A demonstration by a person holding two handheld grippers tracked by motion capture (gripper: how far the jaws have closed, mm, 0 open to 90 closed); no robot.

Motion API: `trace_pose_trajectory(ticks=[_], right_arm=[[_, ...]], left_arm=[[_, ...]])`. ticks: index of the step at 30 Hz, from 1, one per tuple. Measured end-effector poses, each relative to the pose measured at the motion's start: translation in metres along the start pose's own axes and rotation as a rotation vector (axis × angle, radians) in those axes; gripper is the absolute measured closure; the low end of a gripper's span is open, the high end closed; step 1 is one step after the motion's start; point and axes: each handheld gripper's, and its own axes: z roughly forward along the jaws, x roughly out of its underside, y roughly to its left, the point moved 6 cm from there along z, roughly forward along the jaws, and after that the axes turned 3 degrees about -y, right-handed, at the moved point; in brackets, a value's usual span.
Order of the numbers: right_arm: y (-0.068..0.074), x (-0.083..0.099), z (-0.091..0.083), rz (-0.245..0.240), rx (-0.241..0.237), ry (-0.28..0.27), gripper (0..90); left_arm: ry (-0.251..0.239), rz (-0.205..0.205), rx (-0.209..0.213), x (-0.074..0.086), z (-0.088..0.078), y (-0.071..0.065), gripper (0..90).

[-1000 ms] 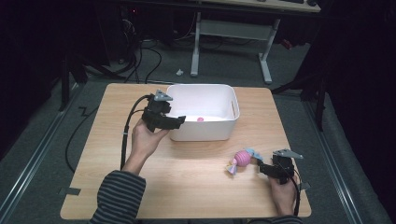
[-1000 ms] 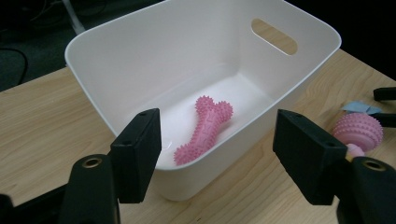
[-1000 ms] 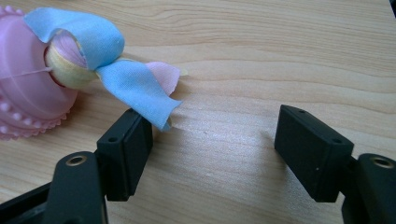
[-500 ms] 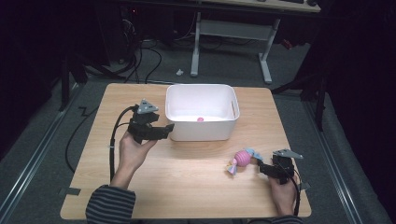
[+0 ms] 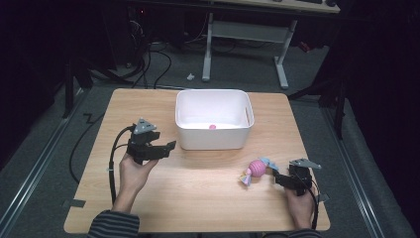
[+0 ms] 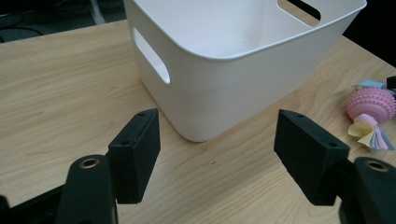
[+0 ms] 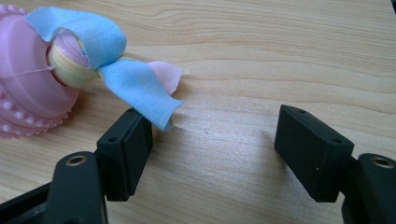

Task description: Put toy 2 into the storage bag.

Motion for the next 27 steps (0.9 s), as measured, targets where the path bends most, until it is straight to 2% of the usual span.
trace_pose_trajectory(ticks=[15,27], right_arm=[[0.0,0.0,0.0,0.0,-0.001,0.0,28.0],[0.0,0.0,0.0,0.0,-0.001,0.0,28.0]], left_arm=[[0.008,-0.085,-0.018,0.036,0.003,0.014,31.6],[0.035,-0.113,-0.05,0.066,0.011,0.02,31.7]])
